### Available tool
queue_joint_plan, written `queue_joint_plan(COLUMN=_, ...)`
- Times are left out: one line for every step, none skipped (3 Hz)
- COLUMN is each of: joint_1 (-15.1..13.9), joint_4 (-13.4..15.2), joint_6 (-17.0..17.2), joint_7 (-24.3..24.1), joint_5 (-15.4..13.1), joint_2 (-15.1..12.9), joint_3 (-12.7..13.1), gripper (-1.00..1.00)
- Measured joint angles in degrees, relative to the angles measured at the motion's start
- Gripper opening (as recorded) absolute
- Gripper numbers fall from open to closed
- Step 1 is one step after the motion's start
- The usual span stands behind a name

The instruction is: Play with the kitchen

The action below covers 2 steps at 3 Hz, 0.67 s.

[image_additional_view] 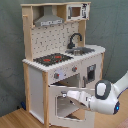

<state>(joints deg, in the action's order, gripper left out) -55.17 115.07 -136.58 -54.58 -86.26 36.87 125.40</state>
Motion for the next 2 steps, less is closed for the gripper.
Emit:
queue_joint_plan(joint_1=0.9, joint_4=1.4, joint_6=0.0, joint_7=-5.7, joint_5=0.0, joint_2=0.1, joint_3=0.3, gripper=1.00)
queue_joint_plan(joint_1=1.1, joint_4=2.3, joint_6=0.0, joint_7=-11.9, joint_5=0.0, joint_2=0.3, joint_3=0.9, gripper=1.00)
